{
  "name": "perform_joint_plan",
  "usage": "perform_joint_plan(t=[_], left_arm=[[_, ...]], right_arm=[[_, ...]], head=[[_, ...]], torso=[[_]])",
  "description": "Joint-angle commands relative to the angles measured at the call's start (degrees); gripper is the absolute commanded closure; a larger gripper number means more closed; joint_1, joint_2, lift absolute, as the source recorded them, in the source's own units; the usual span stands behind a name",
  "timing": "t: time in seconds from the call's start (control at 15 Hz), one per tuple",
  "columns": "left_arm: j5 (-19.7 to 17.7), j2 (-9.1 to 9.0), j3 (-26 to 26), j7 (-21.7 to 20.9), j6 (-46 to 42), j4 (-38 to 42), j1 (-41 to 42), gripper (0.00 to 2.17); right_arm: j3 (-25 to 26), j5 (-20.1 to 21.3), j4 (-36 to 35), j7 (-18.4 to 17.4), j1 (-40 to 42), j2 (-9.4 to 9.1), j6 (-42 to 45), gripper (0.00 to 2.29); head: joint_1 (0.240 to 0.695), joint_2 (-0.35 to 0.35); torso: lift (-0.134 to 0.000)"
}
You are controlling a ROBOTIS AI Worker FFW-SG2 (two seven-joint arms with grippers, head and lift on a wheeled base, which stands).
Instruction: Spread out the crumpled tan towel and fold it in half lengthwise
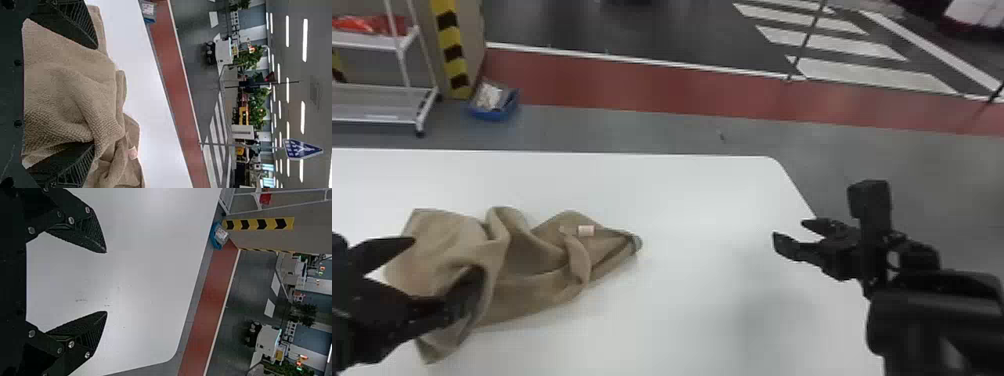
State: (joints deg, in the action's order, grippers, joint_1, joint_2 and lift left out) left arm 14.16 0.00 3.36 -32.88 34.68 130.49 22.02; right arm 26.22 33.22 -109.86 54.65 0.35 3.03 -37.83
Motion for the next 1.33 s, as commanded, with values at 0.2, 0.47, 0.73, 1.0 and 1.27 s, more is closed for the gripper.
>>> perform_joint_plan(t=[0.2, 0.47, 0.73, 1.0, 1.27], left_arm=[[-0.3, -0.15, -8.5, 1.9, 3.1, -6.7, -5.5, 0.05], [-3.2, -0.15, -9.3, 4.6, 3.1, -6.1, -5.7, 0.06], [-1.9, -0.15, -2.6, 0.9, 3.3, 0.8, -1.7, 0.09], [-0.3, -0.15, 8.5, -6.9, -4.0, 3.4, 6.9, 0.22], [-0.3, -0.15, 13.0, -9.7, -14.5, 2.1, 12.5, 0.27]], right_arm=[[0.2, -1.2, -0.1, -0.1, 0.9, -0.3, 0.3, 0.39], [0.9, -1.4, 0.2, -0.1, 1.0, -0.3, 1.1, 0.39], [1.6, -1.5, 0.2, -0.1, 1.0, -0.13, 1.3, 0.39], [3.5, -2.3, 0.9, 0.0, 1.0, 0.23, 2.7, 0.36], [3.5, -2.6, 0.6, 0.0, 1.1, 0.05, 2.4, 0.36]], head=[[0.695, -0.29], [0.695, -0.339], [0.695, -0.336], [0.695, -0.284], [0.695, -0.243]], torso=[[-0.124], [-0.124], [-0.124], [-0.124], [-0.124]])
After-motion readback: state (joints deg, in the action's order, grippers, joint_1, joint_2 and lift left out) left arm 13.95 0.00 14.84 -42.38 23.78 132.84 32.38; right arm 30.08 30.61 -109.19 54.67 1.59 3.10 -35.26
